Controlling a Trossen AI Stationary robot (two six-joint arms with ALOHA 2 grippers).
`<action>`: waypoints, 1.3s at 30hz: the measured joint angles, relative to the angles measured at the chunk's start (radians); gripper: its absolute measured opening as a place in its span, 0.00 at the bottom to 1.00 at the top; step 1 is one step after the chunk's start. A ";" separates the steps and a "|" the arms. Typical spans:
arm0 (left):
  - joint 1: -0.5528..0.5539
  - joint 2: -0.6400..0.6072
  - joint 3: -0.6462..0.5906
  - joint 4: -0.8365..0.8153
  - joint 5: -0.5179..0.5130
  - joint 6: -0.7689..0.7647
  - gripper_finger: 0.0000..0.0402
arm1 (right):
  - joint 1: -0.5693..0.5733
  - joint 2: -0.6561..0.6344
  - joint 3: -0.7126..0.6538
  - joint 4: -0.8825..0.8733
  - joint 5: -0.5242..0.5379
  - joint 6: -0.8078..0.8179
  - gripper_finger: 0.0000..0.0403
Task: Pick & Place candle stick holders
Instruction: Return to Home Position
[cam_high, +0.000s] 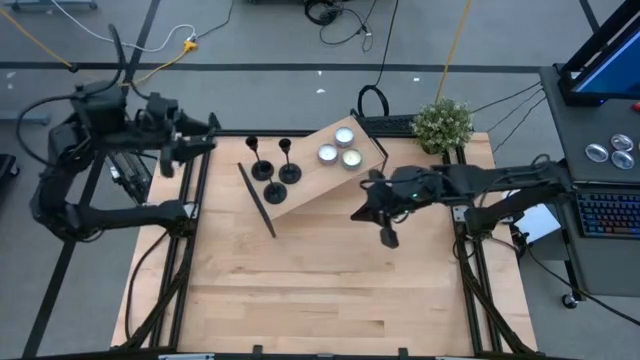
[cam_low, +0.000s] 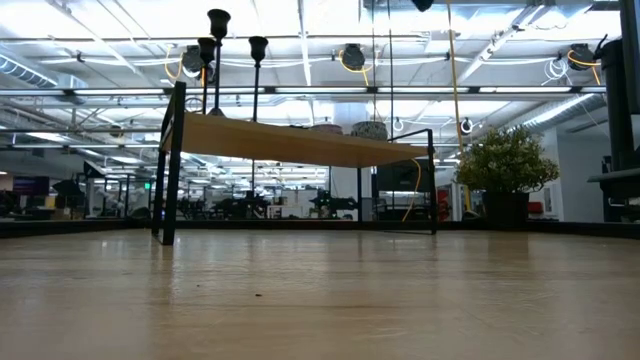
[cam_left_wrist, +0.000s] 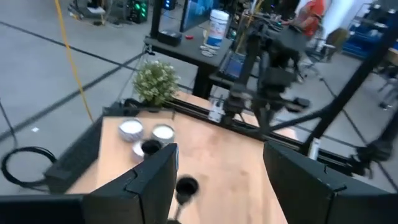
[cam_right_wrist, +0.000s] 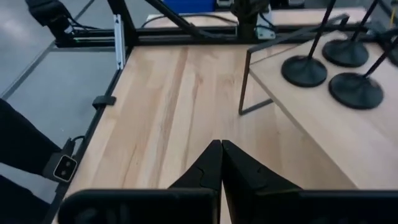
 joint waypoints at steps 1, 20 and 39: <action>0.000 -0.009 0.000 -0.018 0.014 -0.003 0.60 | 0.000 -0.020 -0.012 0.002 0.000 -0.011 0.00; 0.000 -0.314 -0.395 0.189 0.272 0.023 0.60 | -0.001 -0.696 -0.559 0.145 0.130 0.059 0.00; -0.071 -0.527 -0.989 0.795 0.209 -0.246 0.60 | -0.001 -0.903 -0.684 0.146 0.134 0.200 0.00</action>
